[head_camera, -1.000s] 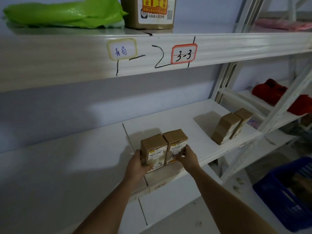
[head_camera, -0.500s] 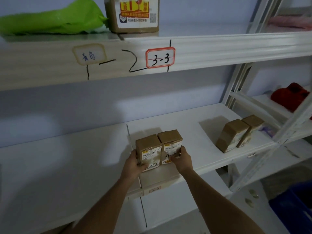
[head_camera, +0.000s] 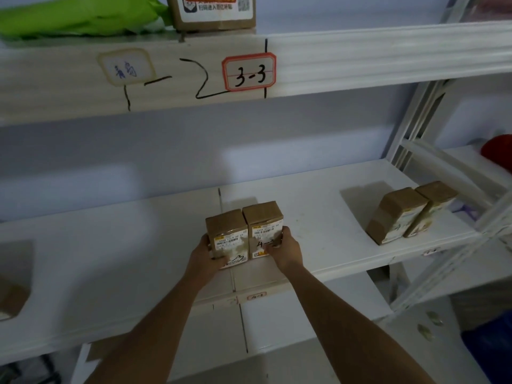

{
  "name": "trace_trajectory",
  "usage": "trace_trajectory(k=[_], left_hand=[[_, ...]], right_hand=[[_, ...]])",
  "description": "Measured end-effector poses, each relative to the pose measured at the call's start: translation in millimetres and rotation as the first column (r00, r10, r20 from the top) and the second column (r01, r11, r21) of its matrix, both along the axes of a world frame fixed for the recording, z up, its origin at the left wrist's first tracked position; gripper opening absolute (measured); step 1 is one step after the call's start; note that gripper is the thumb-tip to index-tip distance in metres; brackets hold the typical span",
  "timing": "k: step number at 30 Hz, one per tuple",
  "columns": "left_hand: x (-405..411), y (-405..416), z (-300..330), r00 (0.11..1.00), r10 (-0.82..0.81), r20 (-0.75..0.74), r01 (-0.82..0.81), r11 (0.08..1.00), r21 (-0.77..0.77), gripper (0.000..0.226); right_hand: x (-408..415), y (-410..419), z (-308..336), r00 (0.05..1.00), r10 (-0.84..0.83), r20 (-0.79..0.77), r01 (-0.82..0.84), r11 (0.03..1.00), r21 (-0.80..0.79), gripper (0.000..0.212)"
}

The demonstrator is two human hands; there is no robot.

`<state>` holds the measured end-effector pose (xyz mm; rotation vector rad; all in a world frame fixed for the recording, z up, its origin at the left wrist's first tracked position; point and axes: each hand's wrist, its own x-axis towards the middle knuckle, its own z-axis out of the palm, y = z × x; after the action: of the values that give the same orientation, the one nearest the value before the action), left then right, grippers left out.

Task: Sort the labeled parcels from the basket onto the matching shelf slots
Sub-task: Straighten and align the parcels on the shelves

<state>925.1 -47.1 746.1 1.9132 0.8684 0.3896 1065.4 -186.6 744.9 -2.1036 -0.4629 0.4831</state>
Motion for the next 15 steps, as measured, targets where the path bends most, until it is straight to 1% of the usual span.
trace_trajectory(k=[3, 6, 9, 11, 13, 15], left_hand=[[-1, 3, -2, 1.0, -0.004, -0.002, 0.004, 1.0, 0.002, 0.068], [0, 6, -5, 1.0, 0.002, -0.006, -0.002, 1.0, -0.019, 0.069], [-1, 9, -7, 0.999, -0.026, -0.044, 0.023, 0.998, -0.063, 0.078], [-1, 7, -7, 0.993, -0.017, -0.115, 0.011, 0.998, -0.057, 0.087], [-1, 1, -3, 0.975, 0.063, -0.213, -0.071, 0.997, -0.029, 0.099], [-5, -9, 0, 0.947, 0.154, -0.281, -0.154, 0.988, 0.022, 0.103]], right_hand=[[-2, 2, 0, 1.0, -0.002, -0.012, 0.002, 1.0, -0.004, 0.043], [-2, 2, -2, 0.999, -0.019, -0.036, 0.018, 0.999, -0.027, 0.041], [-3, 2, -4, 0.996, -0.038, -0.086, 0.035, 0.998, -0.044, 0.042], [-5, 2, -5, 0.993, -0.035, -0.11, 0.03, 0.998, -0.049, 0.046], [-7, -1, -3, 0.992, -0.024, -0.122, 0.018, 0.999, -0.05, 0.052], [-8, -9, 0, 0.992, -0.017, -0.121, 0.01, 0.998, -0.059, 0.055]])
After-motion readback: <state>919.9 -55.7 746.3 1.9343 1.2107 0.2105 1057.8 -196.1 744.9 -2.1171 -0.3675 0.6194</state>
